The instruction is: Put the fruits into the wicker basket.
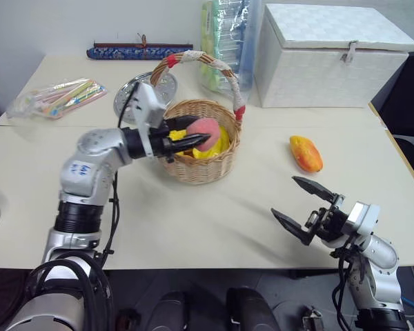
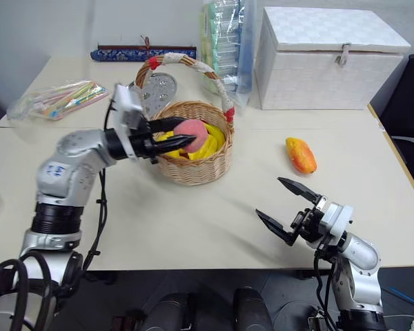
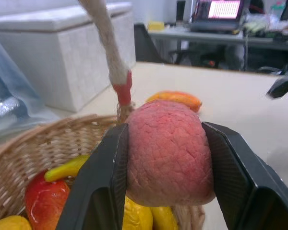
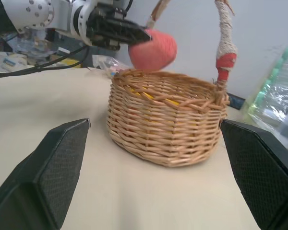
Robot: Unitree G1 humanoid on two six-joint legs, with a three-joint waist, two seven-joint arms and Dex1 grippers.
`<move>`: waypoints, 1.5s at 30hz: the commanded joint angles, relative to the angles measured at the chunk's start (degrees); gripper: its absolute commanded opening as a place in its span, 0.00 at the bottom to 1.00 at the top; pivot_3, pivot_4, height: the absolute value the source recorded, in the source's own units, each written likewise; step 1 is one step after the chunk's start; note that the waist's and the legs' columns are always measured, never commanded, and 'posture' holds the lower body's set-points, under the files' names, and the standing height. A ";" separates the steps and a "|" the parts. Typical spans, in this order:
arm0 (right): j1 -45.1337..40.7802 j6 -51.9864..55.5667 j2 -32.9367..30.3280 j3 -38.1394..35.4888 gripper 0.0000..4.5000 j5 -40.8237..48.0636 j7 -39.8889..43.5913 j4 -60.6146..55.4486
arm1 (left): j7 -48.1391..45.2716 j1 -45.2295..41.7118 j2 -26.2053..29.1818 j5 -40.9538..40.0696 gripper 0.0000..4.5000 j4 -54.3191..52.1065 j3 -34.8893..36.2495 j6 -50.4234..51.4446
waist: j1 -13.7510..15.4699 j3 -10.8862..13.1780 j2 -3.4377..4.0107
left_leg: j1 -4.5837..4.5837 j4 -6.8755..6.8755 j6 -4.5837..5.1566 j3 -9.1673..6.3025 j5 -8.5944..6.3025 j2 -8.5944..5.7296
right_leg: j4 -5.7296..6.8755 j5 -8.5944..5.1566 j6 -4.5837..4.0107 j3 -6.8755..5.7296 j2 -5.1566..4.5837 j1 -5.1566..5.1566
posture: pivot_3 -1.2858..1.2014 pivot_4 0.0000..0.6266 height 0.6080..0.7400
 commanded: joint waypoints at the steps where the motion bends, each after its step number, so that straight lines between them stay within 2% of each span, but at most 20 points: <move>1: 1.03 -0.10 0.31 -1.26 1.00 -0.71 -4.28 -4.01 | 3.48 -2.34 -0.43 3.64 0.52 1.13 1.05 -4.72 | 0.26 0.00 0.00 | -0.02 0.05 0.00 0.00 0.00 -0.01 | -0.01 0.00 0.00 0.02 -0.01 0.00 | 0.52 0.24 1.00; 7: 3.43 1.99 -0.76 -3.34 1.00 -2.71 -11.36 -6.40 | -1.10 0.56 0.89 1.17 0.92 -2.16 3.57 -9.64 | 0.67 0.00 0.00 | -0.11 0.13 0.00 -0.17 0.00 -0.08 | -0.08 0.00 0.00 0.18 -0.09 0.07 | 0.52 0.24 1.00; 9: 4.02 2.43 -1.97 -4.01 1.00 -3.74 -12.38 -6.64 | -3.09 2.44 3.22 -0.37 0.92 -4.06 5.36 -8.78 | 0.55 0.00 0.00 | -0.12 0.13 -0.01 -0.17 0.00 -0.09 | -0.08 0.00 0.00 0.19 -0.09 0.07 | 0.52 0.24 1.00; 14: 4.75 4.85 -6.33 -9.75 1.00 -4.09 -15.60 -4.04 | -13.05 12.55 14.20 -8.11 0.92 -11.44 12.82 -5.50 | 0.01 0.06 0.15 | 0.02 -0.03 -0.03 -0.11 -0.01 -0.02 | -0.11 0.00 0.00 0.32 -0.04 0.06 | 0.52 0.24 1.00; 16: 3.91 10.49 -9.97 -11.83 1.00 -5.27 -18.54 -2.61 | -15.84 18.73 19.09 -12.10 0.92 -15.89 16.46 -0.84 | 0.04 0.09 0.22 | 0.02 0.00 -0.03 -0.10 -0.01 0.01 | -0.35 0.00 -0.01 0.38 -0.05 0.07 | 0.52 0.24 1.00; 18: 1.08 15.58 -12.68 -12.43 1.00 -4.57 -19.92 0.02 | -17.51 25.81 23.33 -16.17 0.99 -21.10 19.73 4.95 | 0.12 0.11 0.24 | 0.00 0.02 -0.02 -0.10 -0.02 -0.02 | -0.38 0.01 -0.03 0.40 -0.10 0.08 | 0.52 0.24 1.00; 19: -0.78 18.48 -13.72 -12.25 1.00 -3.29 -19.76 1.55 | -17.28 28.55 24.17 -17.13 1.00 -23.12 20.77 6.21 | 0.14 0.11 0.24 | 0.01 -0.01 0.00 -0.10 -0.02 -0.02 | -0.40 0.01 -0.03 0.42 -0.13 0.10 | 0.52 0.24 1.00; 23: -11.32 30.60 -18.62 -8.29 1.00 -4.08 -18.93 9.99 | -14.77 32.96 22.84 -16.58 1.00 -27.07 20.87 4.66 | 0.56 0.20 0.41 | -0.03 0.06 0.09 -0.17 0.01 -0.03 | -0.52 0.10 -0.18 0.39 -0.18 0.17 | 0.52 0.24 1.00; 25: -19.12 38.00 -21.35 -3.61 1.00 -8.26 -20.13 16.36 | -12.98 32.76 21.15 -16.36 1.00 -28.67 19.31 4.61 | 0.50 0.23 0.47 | -0.04 0.08 0.10 -0.18 0.01 -0.03 | -0.53 0.14 -0.22 0.38 -0.18 0.17 | 0.52 0.24 1.00; 27: -28.03 42.29 -21.51 -0.24 1.00 -9.90 -19.14 23.55 | -11.39 32.56 19.17 -16.30 1.00 -30.01 17.93 4.28 | 0.34 0.24 0.48 | -0.11 0.03 0.14 -0.15 0.03 -0.05 | -0.58 0.17 -0.23 0.37 -0.19 0.12 | 0.52 0.24 1.00; 31: -40.89 44.72 -20.11 5.23 1.00 -15.25 -19.01 36.53 | -10.55 34.02 18.15 -15.11 1.00 -31.24 16.47 3.16 | -0.22 0.28 0.57 | -0.15 -0.04 0.14 -0.01 0.04 -0.01 | -0.67 0.18 -0.22 0.37 -0.11 0.03 | 0.52 0.24 1.00; 35: -50.08 43.23 -18.59 8.57 1.00 -20.97 -21.11 49.24 | -9.11 35.25 17.99 -15.33 1.00 -32.43 16.53 3.05 | -0.29 0.28 0.57 | -0.21 -0.16 0.14 0.00 0.04 0.03 | -0.71 0.18 -0.21 0.29 -0.05 0.01 | 0.52 0.24 1.00; 39: -55.52 49.17 -18.06 9.89 1.00 -21.35 -13.54 57.31 | -7.83 36.22 18.22 -17.89 1.00 -33.93 17.48 5.19 | 0.04 0.28 0.57 | -0.31 -0.08 0.15 0.00 0.04 0.01 | -0.81 0.22 -0.14 0.27 -0.07 0.02 | 0.52 0.24 1.00; 41: -57.26 50.67 -17.97 9.31 0.91 -20.95 -12.11 59.27 | -7.68 36.66 18.48 -17.91 1.00 -34.14 17.78 5.06 | 0.13 0.29 0.58 | -0.34 -0.02 0.15 -0.02 0.04 0.01 | -0.86 0.23 -0.13 0.26 -0.08 0.03 | 0.52 0.24 1.00; 43: -57.63 47.14 -18.24 9.29 0.81 -21.80 -11.53 59.91 | -7.45 37.12 18.48 -17.92 1.00 -34.16 18.24 4.66 | 0.06 0.29 0.58 | -0.33 0.02 0.15 -0.02 0.04 0.01 | -0.86 0.23 -0.12 0.26 -0.08 0.04 | 0.52 0.24 1.00; 45: -56.20 43.02 -19.27 8.82 0.65 -20.82 -6.75 56.58 | -6.43 37.70 17.76 -19.59 1.00 -34.54 19.66 5.22 | 0.06 0.29 0.59 | -0.33 0.04 0.15 -0.02 0.03 0.01 | -0.85 0.23 -0.13 0.25 -0.08 0.03 | 0.52 0.24 1.00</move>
